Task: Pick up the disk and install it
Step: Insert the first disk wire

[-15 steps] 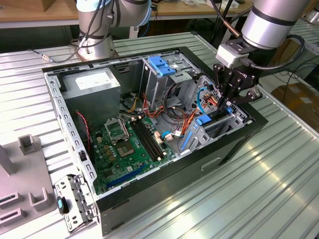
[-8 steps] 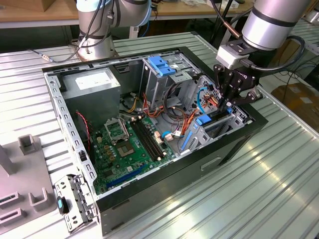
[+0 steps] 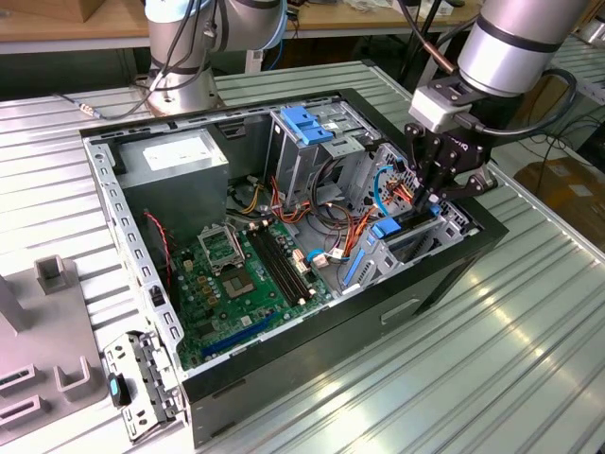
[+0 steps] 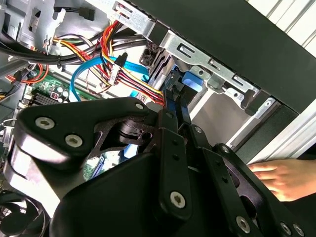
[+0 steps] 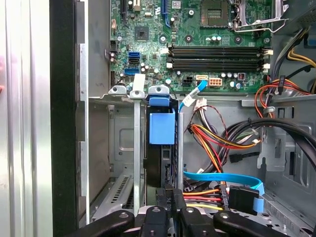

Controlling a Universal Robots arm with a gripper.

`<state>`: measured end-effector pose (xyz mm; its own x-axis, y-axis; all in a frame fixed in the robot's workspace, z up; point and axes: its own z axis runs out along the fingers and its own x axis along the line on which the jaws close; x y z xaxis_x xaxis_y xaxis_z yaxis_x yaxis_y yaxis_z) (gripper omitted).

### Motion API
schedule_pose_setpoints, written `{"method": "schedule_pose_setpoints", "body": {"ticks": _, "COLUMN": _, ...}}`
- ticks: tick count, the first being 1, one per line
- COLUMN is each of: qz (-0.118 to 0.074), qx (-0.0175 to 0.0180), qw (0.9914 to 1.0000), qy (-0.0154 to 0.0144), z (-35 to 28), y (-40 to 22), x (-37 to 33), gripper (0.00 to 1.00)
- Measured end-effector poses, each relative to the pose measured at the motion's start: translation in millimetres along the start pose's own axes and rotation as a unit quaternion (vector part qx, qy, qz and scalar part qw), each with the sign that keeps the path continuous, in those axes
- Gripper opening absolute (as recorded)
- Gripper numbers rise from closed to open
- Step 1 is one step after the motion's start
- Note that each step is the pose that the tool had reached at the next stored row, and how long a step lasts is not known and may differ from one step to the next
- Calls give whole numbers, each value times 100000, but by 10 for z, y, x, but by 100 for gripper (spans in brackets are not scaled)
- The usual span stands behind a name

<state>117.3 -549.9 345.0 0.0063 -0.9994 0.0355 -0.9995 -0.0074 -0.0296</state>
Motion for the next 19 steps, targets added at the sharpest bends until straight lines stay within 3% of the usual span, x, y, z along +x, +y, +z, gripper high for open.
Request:
{"method": "schedule_pose_setpoints", "body": {"ticks": 4, "qz": 304, "qx": -14, "qw": 99999, "qy": -127, "z": -5, "y": 0, "x": 0, "gripper": 17}}
{"method": "schedule_pose_setpoints", "body": {"ticks": 19, "qz": 2510, "qx": -101, "qw": 99968, "qy": -34, "z": -26, "y": -5, "x": 1, "gripper": 17}}
